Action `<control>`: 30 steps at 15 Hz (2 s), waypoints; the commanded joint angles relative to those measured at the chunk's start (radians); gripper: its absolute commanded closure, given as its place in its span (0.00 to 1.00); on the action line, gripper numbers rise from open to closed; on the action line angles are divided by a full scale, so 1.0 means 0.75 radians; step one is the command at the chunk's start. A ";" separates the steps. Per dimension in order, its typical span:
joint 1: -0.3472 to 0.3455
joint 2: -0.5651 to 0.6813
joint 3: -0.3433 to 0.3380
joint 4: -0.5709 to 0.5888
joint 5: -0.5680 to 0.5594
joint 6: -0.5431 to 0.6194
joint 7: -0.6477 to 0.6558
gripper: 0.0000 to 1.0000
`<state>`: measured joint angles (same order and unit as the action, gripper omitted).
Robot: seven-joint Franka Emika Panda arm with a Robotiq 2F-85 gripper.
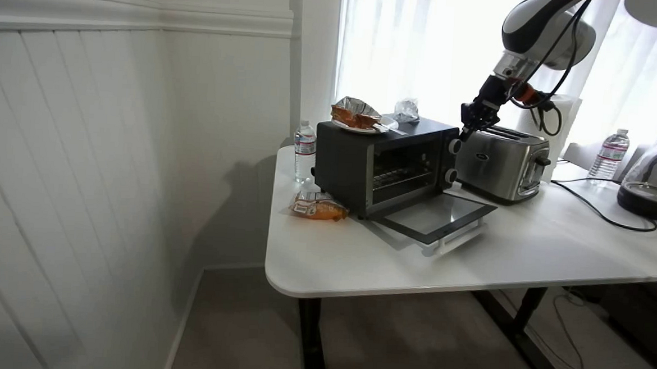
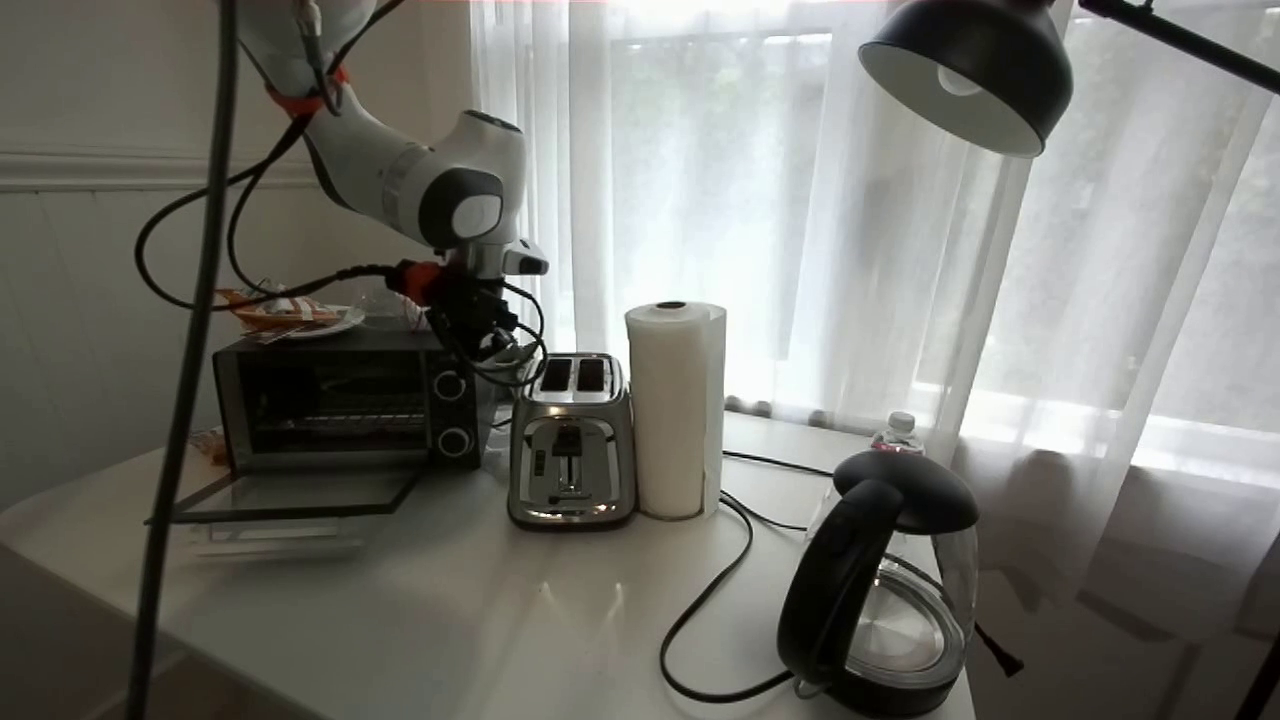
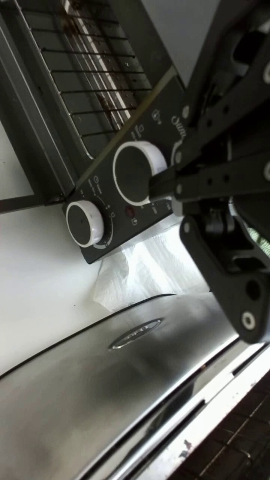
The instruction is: Turn the top dial on the black oven to the left
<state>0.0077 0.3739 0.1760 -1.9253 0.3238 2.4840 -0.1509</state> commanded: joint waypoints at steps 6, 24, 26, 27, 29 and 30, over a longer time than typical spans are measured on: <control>-0.001 -0.027 0.051 -0.012 0.086 -0.084 -0.051 1.00; 0.009 0.003 0.063 -0.044 0.078 -0.058 -0.047 1.00; 0.011 -0.031 0.059 -0.045 0.071 -0.077 -0.027 1.00; 0.010 -0.051 0.059 -0.048 0.073 -0.089 -0.021 1.00; 0.011 -0.096 0.046 -0.058 0.053 -0.117 -0.011 1.00; 0.009 -0.117 0.038 -0.062 0.049 -0.142 -0.007 1.00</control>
<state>0.0168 0.3638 0.2189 -1.9351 0.3531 2.4289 -0.1614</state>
